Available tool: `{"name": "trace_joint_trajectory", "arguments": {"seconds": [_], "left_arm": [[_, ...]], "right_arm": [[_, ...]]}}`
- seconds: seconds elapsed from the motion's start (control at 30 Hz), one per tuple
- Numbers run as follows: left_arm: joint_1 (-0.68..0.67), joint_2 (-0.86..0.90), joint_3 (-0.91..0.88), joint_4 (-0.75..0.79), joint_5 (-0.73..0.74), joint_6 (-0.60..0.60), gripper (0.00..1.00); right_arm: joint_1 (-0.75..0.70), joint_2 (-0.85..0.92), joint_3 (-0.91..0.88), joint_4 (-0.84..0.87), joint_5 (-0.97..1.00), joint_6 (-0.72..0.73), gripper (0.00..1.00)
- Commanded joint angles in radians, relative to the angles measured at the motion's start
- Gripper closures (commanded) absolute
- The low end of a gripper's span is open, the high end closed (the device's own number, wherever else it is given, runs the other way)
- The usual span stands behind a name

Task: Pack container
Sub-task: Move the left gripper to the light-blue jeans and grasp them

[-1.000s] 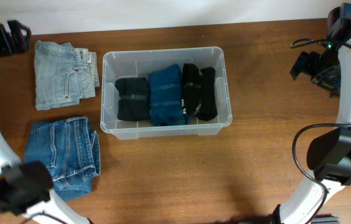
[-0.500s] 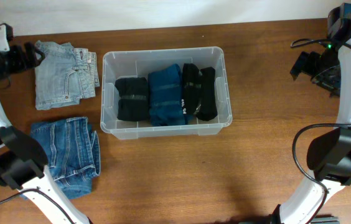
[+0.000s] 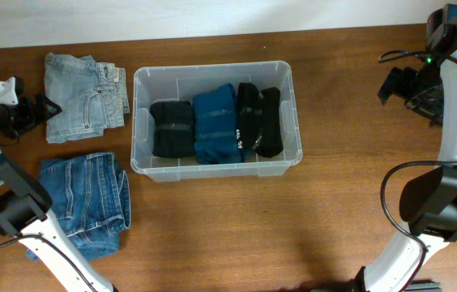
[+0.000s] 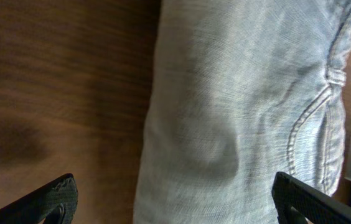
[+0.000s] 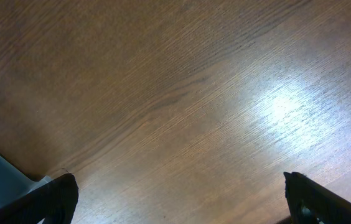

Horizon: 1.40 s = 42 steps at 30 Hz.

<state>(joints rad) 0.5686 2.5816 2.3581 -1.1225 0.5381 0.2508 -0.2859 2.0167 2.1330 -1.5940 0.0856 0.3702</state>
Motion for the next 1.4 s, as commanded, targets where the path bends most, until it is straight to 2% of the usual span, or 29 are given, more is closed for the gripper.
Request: {"name": "trace_joint_trajectory", "arguments": {"seconds": [0.0,0.3,0.77,1.0,1.03,1.07,1.13,1.2,1.3,1.37], "left_arm": [[0.001,0.031,0.013,0.014,0.08,0.035,0.01],[-0.011,0.088,0.013,0.015,0.103,0.035,0.01],[-0.104,0.091,0.013,0.018,0.101,0.035,0.01],[-0.106,0.102,0.013,0.01,0.102,0.034,0.01],[-0.105,0.102,0.013,0.01,0.102,0.034,0.07],[-0.103,0.102,0.013,0.011,0.102,0.034,0.26],[-0.103,0.102,0.013,0.011,0.102,0.034,0.43],[-0.101,0.102,0.013,0.011,0.103,0.034,0.64],[-0.098,0.1,0.023,0.008,0.104,-0.003,0.76],[-0.095,0.1,0.043,-0.006,0.126,-0.01,0.93]], "right_arm": [[-0.003,0.002,-0.002,-0.001,0.001,0.013,0.02],[-0.003,0.002,-0.002,-0.001,0.001,0.013,0.02],[-0.003,0.002,-0.002,-0.001,0.002,0.013,0.01],[-0.003,0.002,-0.002,-0.001,0.001,0.013,0.01],[-0.003,0.002,-0.002,-0.001,0.002,0.012,0.01],[-0.003,0.002,-0.002,-0.001,0.001,0.013,0.01],[-0.003,0.002,-0.002,-0.001,0.001,0.013,0.02],[-0.003,0.002,-0.002,-0.001,0.002,0.013,0.02],[-0.003,0.002,-0.002,-0.001,0.001,0.012,0.02],[-0.003,0.002,-0.002,-0.001,0.001,0.013,0.02]]}}
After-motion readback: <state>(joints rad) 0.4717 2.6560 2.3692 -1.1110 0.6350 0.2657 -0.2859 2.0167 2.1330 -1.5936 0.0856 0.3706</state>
